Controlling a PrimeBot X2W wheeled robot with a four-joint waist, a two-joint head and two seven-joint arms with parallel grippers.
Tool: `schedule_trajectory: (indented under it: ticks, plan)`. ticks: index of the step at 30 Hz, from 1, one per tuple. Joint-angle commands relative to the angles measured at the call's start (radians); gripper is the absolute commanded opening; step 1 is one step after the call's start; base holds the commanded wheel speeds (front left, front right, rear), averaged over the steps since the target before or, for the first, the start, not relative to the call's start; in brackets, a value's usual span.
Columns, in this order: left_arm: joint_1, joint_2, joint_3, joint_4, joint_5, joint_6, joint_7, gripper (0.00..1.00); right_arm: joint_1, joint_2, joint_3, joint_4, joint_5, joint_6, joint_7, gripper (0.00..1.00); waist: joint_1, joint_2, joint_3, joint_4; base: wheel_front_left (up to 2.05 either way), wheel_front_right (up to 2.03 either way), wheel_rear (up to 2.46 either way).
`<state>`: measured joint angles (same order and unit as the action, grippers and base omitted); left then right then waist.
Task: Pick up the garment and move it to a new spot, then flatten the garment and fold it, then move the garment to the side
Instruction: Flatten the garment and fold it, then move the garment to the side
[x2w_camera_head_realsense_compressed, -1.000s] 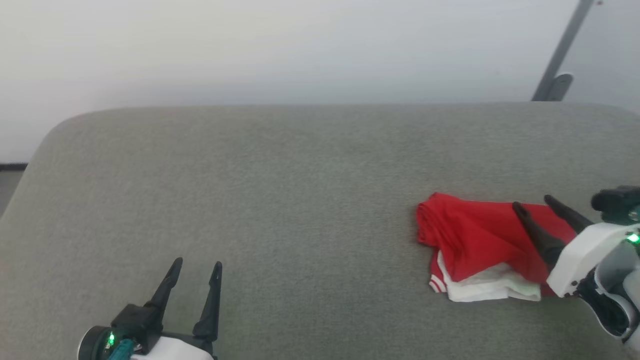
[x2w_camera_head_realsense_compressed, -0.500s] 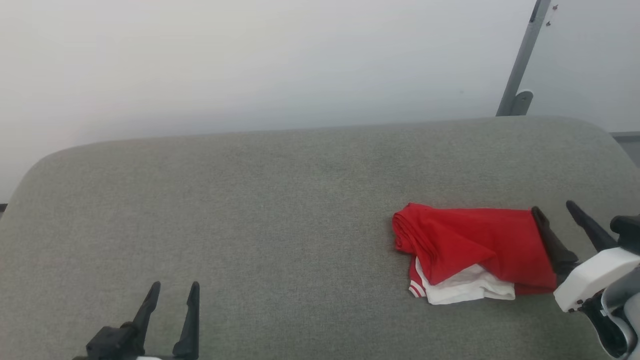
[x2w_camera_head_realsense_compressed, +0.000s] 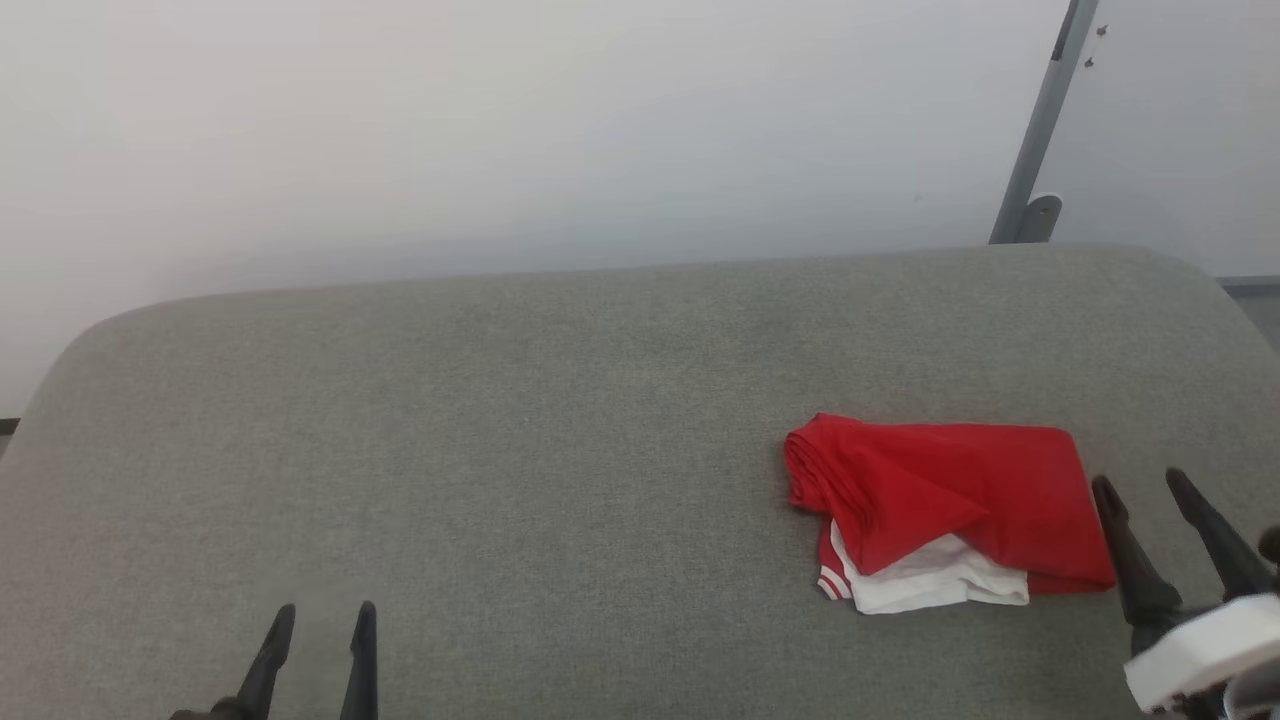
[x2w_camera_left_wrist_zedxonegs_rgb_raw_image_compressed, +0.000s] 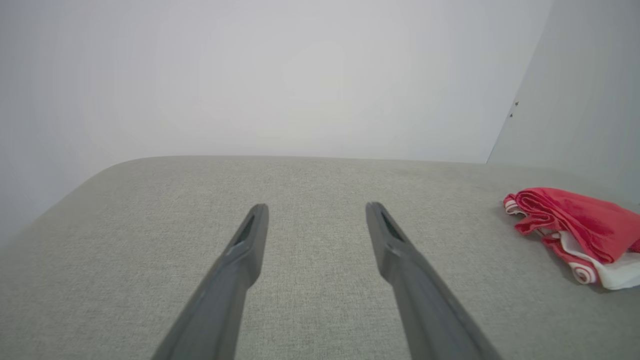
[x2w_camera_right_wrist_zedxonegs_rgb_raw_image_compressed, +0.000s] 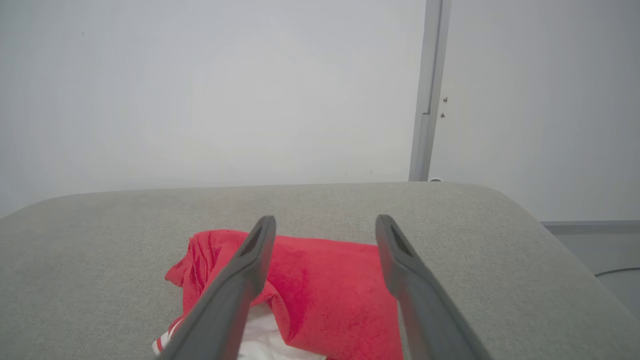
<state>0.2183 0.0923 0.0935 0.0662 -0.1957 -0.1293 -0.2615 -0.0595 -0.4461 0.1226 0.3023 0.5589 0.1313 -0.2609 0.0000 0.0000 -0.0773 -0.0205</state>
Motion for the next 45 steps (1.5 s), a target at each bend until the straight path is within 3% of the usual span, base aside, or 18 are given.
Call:
schedule_trajectory:
  ticks: [1,12,28,35,45]
  plan:
    - [0.017,-0.002,0.008,-0.011,0.005,-0.001,-0.004,1.00,0.024,0.005,-0.012,-0.016,-0.010,-0.001,-0.005,1.00,0.0000,0.0000,0.001,0.003,0.00,0.00,0.00]
    - [0.083,-0.026,0.038,-0.065,0.014,-0.001,-0.004,1.00,0.125,0.053,-0.107,-0.123,-0.065,-0.001,0.027,1.00,0.0000,0.0000,0.004,0.016,0.00,0.00,0.00]
    - [0.054,-0.036,0.014,-0.044,0.033,-0.001,-0.004,1.00,0.130,0.067,-0.143,-0.164,-0.082,-0.001,0.076,1.00,0.0000,0.0000,-0.003,0.023,0.00,0.00,0.00]
    - [0.030,-0.038,-0.009,-0.039,0.047,-0.001,-0.004,1.00,0.058,0.031,-0.124,-0.102,-0.074,-0.001,0.120,1.00,0.0000,0.0000,0.015,0.025,0.00,0.00,0.00]
    - [-0.094,-0.014,-0.080,-0.012,0.043,-0.001,-0.004,1.00,-0.125,-0.097,-0.058,0.071,-0.054,-0.001,0.280,1.00,0.0000,0.0000,0.122,0.071,0.00,0.00,0.00]
